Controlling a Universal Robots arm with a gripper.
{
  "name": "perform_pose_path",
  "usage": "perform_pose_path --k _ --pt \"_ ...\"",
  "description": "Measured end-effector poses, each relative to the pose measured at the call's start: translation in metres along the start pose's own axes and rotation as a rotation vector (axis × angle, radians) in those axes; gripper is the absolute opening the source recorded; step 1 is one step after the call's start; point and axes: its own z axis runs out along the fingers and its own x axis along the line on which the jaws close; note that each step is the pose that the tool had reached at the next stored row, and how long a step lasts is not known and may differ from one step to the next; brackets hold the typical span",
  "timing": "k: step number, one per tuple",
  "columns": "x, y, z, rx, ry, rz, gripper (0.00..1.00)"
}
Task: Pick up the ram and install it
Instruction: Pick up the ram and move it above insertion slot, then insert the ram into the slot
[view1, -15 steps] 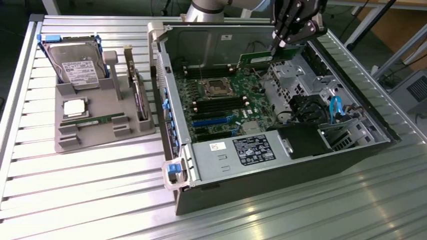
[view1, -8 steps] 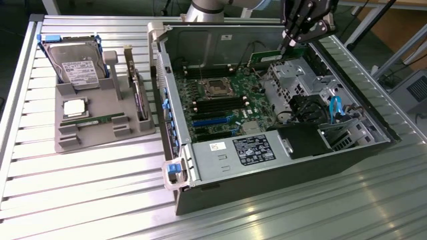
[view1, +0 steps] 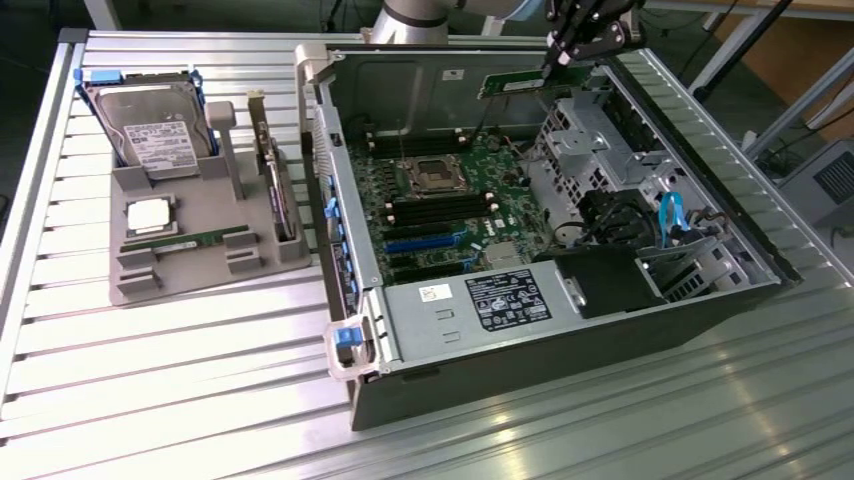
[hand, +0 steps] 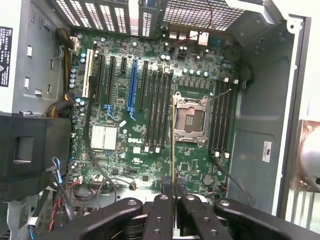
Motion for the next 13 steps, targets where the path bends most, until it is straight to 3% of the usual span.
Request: perform_pose_path --k 13 --pt "0.0000 0.0003 0.0000 0.0000 0.0001 0.000 0.12"
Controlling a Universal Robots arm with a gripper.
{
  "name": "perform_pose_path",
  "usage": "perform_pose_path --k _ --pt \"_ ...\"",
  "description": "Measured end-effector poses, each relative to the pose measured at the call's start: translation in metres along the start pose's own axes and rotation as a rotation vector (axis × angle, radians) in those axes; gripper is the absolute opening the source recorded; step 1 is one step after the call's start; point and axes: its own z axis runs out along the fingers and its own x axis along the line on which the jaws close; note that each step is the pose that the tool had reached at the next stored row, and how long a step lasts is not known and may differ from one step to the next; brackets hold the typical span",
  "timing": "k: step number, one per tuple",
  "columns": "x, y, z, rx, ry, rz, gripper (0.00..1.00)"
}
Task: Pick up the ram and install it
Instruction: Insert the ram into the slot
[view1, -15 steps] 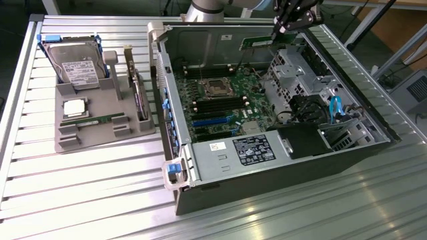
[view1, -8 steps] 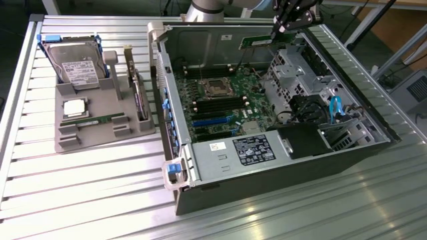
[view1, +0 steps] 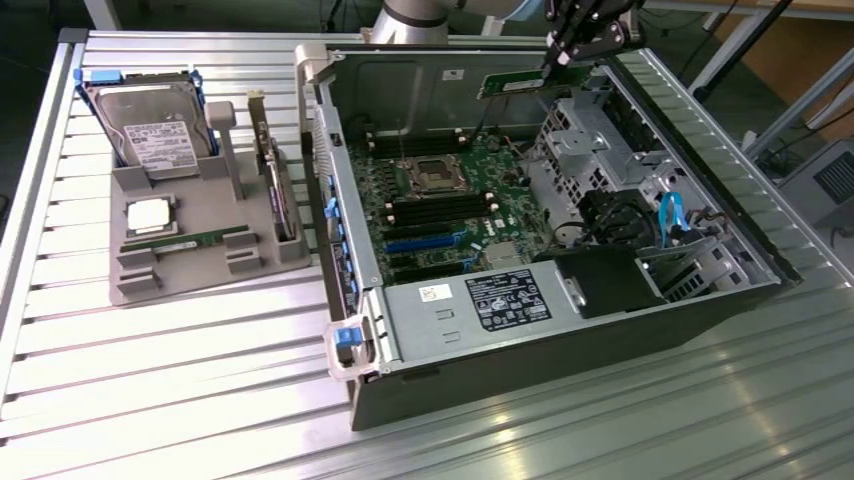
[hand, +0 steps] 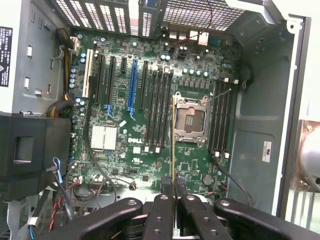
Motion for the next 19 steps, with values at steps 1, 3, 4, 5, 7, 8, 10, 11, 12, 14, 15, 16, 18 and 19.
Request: perform_pose_path --k 1,3,4,5,7,8,10,11,12,14,15,16,18,19 --pt "0.000 0.0020 0.0004 0.0001 -0.0002 0.000 0.12" --pt "-0.002 0.0164 0.0017 0.0001 -0.0002 0.000 0.12" --pt "-0.003 0.0239 0.0023 0.0001 -0.0001 0.000 0.12" --pt "-0.003 0.0304 0.0031 0.0001 0.0000 0.001 0.12" --pt "-0.004 0.0364 0.0054 0.0001 -0.0001 0.001 0.12" --pt "-0.004 0.0386 0.0065 0.0002 -0.0001 0.001 0.12" --pt "-0.004 0.0442 0.0086 0.0001 -0.0001 0.001 0.12" --pt "-0.005 0.0484 0.0102 0.0001 -0.0001 0.001 0.12" --pt "-0.005 0.0516 0.0115 0.0001 -0.0001 0.001 0.12" --pt "-0.006 0.0606 0.0148 0.0002 -0.0002 0.001 0.12" --pt "-0.006 0.0642 0.0159 0.0002 -0.0002 0.001 0.12" --pt "-0.006 0.0676 0.0172 0.0001 -0.0001 0.001 0.12" --pt "-0.006 0.0690 0.0192 0.0001 -0.0002 0.000 0.12" --pt "-0.006 0.0701 0.0203 0.0001 -0.0001 0.000 0.12"
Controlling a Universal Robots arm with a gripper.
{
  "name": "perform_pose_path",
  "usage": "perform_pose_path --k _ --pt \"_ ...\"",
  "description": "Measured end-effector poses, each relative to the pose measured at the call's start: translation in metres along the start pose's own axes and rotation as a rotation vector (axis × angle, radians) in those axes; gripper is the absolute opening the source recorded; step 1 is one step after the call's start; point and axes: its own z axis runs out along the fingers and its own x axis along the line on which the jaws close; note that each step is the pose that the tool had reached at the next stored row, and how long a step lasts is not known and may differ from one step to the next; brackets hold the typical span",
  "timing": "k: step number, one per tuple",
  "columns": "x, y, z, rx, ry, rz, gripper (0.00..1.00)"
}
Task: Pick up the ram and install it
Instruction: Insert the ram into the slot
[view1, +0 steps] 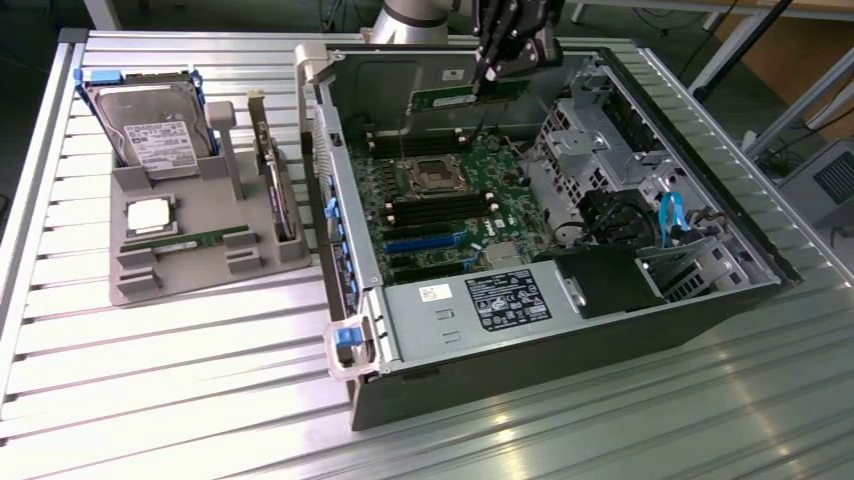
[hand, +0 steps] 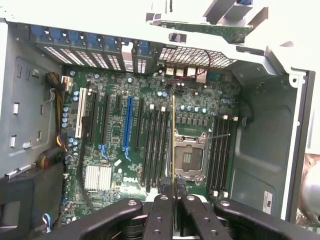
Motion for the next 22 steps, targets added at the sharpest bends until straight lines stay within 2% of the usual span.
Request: perform_pose_path --k 10,22 --pt "0.000 0.0128 0.0135 -0.0001 0.0001 0.000 0.12" --pt "0.002 0.0124 0.0326 0.0000 0.0000 0.000 0.12"
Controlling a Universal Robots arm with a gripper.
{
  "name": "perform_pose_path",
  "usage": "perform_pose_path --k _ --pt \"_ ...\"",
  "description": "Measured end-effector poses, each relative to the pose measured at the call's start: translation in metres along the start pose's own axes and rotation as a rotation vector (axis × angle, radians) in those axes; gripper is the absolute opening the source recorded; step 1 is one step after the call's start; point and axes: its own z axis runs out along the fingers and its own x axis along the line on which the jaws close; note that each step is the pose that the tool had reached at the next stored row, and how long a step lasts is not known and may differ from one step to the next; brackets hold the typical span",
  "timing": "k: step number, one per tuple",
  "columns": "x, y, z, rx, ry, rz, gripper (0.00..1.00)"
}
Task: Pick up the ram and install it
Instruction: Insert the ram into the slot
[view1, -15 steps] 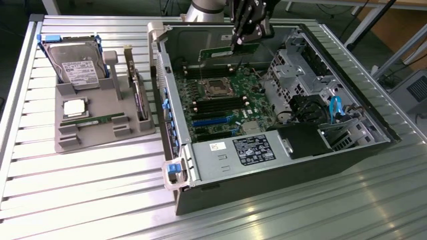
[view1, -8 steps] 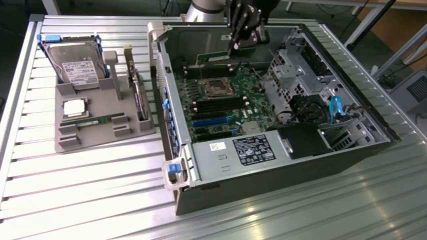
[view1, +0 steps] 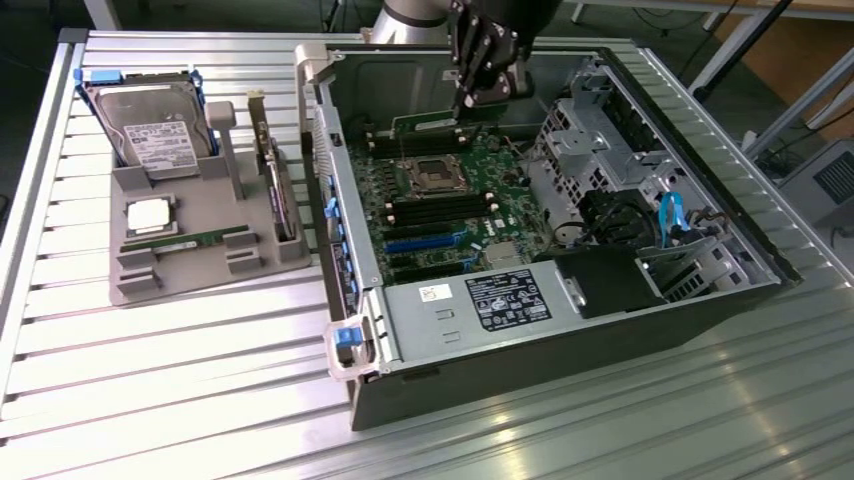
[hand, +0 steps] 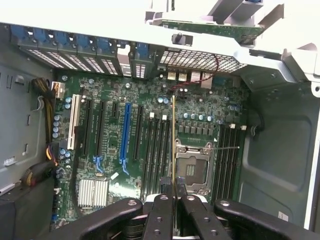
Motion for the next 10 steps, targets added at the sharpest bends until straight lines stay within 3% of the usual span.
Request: perform_pose_path --k 10 --pt "0.0010 0.0002 0.0106 -0.0001 0.0000 0.000 0.12"
